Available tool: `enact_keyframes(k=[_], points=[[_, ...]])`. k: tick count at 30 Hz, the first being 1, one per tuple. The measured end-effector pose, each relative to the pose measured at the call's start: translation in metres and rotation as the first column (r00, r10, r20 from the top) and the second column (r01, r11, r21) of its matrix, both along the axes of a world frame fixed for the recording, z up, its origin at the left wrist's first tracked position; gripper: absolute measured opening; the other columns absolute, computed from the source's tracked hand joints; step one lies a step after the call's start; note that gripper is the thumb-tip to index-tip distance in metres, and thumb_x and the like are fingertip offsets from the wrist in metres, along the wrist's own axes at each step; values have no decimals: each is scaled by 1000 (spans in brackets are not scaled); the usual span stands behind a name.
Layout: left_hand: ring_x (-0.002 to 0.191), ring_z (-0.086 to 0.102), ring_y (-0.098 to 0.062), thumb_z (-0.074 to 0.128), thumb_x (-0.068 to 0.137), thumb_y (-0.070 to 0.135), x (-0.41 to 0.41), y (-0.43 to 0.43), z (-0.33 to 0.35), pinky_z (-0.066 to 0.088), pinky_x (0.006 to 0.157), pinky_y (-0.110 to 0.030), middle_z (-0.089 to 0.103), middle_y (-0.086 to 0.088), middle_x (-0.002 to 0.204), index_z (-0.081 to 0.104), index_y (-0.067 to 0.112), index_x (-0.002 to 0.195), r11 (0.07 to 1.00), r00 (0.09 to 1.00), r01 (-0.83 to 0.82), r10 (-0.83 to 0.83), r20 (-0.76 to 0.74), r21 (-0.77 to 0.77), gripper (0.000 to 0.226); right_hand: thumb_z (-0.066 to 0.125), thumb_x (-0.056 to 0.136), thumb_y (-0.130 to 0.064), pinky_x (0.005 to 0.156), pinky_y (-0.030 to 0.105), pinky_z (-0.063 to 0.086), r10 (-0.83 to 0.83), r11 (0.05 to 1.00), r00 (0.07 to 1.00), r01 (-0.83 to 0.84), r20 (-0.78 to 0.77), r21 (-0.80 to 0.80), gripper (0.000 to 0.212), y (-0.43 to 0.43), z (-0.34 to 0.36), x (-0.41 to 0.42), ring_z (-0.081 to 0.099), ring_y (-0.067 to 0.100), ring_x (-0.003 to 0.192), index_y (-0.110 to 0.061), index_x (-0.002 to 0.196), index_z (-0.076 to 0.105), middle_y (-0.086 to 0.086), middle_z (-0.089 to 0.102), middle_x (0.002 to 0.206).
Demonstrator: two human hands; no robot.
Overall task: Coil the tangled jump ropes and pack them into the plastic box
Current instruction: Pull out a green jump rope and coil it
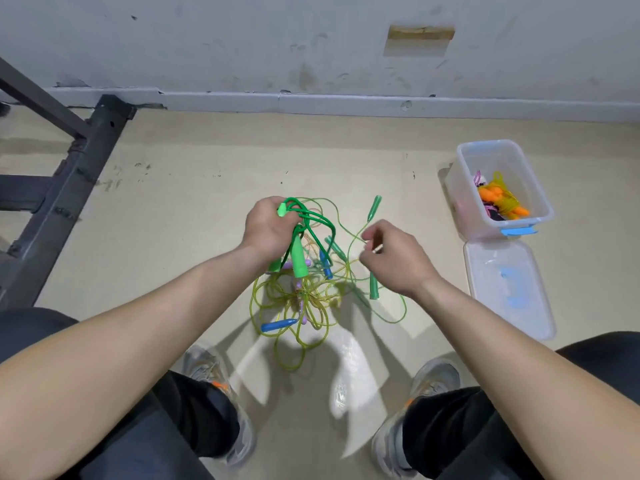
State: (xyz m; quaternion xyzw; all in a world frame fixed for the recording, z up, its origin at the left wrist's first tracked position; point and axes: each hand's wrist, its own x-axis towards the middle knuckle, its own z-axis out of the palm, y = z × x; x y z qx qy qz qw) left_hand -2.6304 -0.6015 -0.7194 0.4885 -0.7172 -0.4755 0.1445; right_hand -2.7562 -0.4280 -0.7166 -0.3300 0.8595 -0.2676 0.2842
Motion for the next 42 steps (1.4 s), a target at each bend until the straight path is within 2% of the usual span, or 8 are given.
enact_keyframes(k=[6, 10, 13, 21, 26, 30, 36, 42], points=[[70, 60, -22, 58, 93, 8, -1, 3, 5, 50, 67, -33, 66, -5, 77, 70, 12, 90, 995, 994, -56, 63, -88, 79, 14, 60, 85, -26, 75, 33, 54, 148, 983, 978, -128, 148, -131, 9, -8, 16, 41, 65, 14, 74, -25, 84, 69, -5, 71, 78], [69, 59, -23, 57, 92, 5, -2, 8, 8, 53, 71, -39, 65, -8, 76, 70, 6, 88, 995, 988, -36, 50, -148, 97, 13, 50, 99, -33, 100, 33, 42, 216, 976, 958, -219, 187, -1, 44, -12, 6, 52, 55, 21, 123, -23, 142, 51, 0, 59, 137], [73, 63, -25, 58, 93, 6, -2, 14, 9, 57, 75, -42, 68, -6, 80, 70, 15, 88, 995, 987, -7, 22, -161, 97, 16, 45, 101, -34, 101, 31, 39, 138, 989, 955, -145, 262, 7, 47, -14, -3, 47, 49, 15, 130, -17, 145, 47, -11, 38, 157], [88, 64, -23, 58, 95, 14, -2, 26, 8, 51, 79, -32, 68, 2, 88, 71, 16, 105, 997, 999, 42, -44, -26, -68, 16, 60, 95, -30, 71, 30, 48, -173, 919, 983, 181, 55, -349, 16, -14, 3, 35, 60, 9, 69, -23, 86, 71, -9, 69, 76], [83, 61, -19, 57, 95, 15, 0, 38, 6, 42, 71, -28, 69, 0, 90, 70, 18, 103, 987, 992, 129, -130, 4, -97, 16, 68, 85, -24, 86, 29, 48, -185, 880, 980, 134, -70, -456, 17, -16, 2, 39, 60, 14, 94, -24, 102, 70, -14, 60, 104], [86, 65, -22, 56, 94, 15, 1, 41, 5, 51, 75, -34, 69, 2, 88, 69, 20, 99, 992, 993, 113, -115, -34, -55, 15, 69, 76, -55, 100, 37, 45, -150, 950, 980, 105, -133, -293, 45, -18, 7, 37, 58, 15, 113, -27, 111, 63, -12, 59, 115], [91, 70, -30, 56, 93, 14, 0, 47, 8, 57, 86, -50, 73, -5, 94, 69, 20, 100, 996, 992, -13, 24, -127, 90, 16, 78, 73, -50, 75, 32, 52, -49, 987, 994, 63, 97, -148, 32, -19, 25, 41, 63, 8, 82, -30, 83, 54, -7, 66, 83], [85, 70, -37, 55, 88, 21, 1, 50, 8, 56, 79, -62, 72, -10, 90, 68, 26, 93, 978, 970, -28, 77, -231, 207, 15, 78, 70, -41, 63, 25, 49, -5, 995, 992, 18, 123, -103, 46, -25, 13, 45, 60, -1, 64, -18, 102, 53, -11, 64, 71]])
